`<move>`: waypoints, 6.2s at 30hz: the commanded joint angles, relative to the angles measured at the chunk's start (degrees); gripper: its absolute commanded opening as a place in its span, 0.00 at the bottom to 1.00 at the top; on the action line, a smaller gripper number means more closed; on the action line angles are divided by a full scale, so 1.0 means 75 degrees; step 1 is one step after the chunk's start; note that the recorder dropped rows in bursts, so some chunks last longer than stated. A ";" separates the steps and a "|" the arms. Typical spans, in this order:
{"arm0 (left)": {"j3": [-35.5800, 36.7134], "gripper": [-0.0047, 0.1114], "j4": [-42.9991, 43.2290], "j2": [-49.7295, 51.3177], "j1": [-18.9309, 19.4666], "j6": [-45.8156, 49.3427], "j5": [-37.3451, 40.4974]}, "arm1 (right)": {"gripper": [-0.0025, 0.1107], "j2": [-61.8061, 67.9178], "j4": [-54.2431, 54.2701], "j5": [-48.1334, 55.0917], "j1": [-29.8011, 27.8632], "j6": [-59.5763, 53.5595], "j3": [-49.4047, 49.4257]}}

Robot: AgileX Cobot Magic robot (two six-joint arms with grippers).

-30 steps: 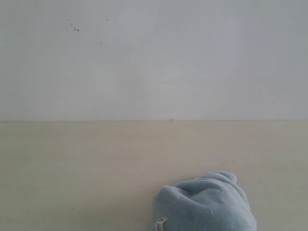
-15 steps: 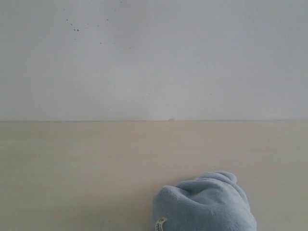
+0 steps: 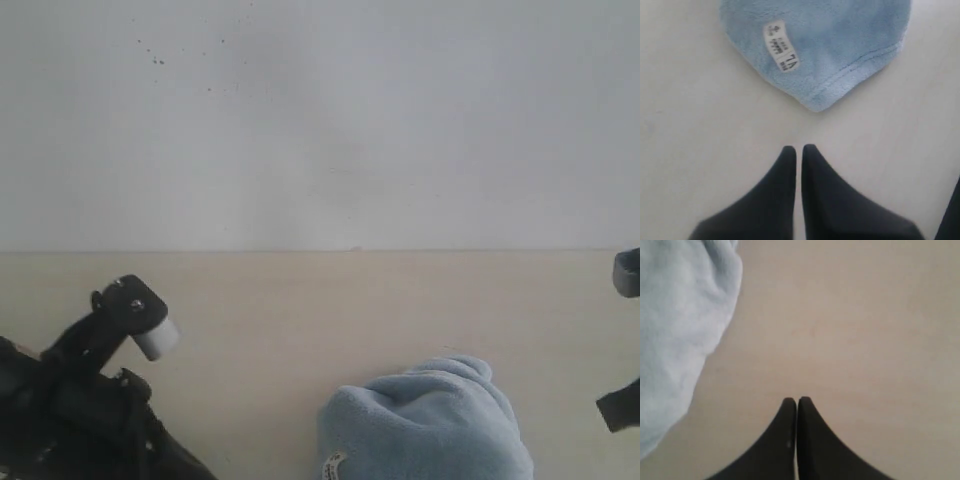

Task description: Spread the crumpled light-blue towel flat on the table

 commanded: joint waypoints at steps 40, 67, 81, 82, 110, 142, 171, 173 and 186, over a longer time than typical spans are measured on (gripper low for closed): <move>-0.1013 0.62 -0.5988 0.3870 -0.0209 0.3215 0.0866 | 0.48 0.3163 0.4045 -0.0038 0.1086 -0.3094 -0.1766; -0.1847 0.62 -0.5845 0.3960 -0.0018 0.5101 -0.0486 | 0.02 0.3243 0.4171 -0.0219 -0.0130 -0.2842 -0.1766; -0.2038 0.61 -0.5821 0.4513 -0.0050 0.4057 0.0632 | 0.51 0.2792 0.4424 0.0431 -0.0162 -0.3465 -0.1918; -0.2038 0.61 -0.5877 0.4513 -0.0050 0.4042 0.0465 | 0.51 0.2742 0.4556 0.0522 -0.0132 -0.3465 -0.1938; -0.2298 0.61 -0.5348 0.5329 -0.1267 0.4066 -0.0272 | 0.51 0.2723 0.4986 0.0359 -0.0072 -0.3465 -0.1938; -0.2302 0.07 -0.2493 -0.0358 -0.0698 0.2918 -0.0323 | 0.37 0.1265 0.7210 0.1523 0.0433 -0.5793 -0.1938; -0.2042 0.07 0.1191 -0.0434 -0.0698 0.0456 -0.1586 | 0.55 0.1814 0.1217 -0.1872 0.6396 -0.0565 -0.1294; -0.2042 0.07 0.1249 -0.0434 -0.0698 0.0456 -0.1602 | 0.55 0.2094 0.0169 -0.2021 0.6396 0.0283 -0.1294; -0.2035 0.07 0.2368 -0.0374 -0.0359 0.0129 -0.2026 | 0.55 0.2614 -0.6093 -0.0932 0.6396 0.6231 -0.1294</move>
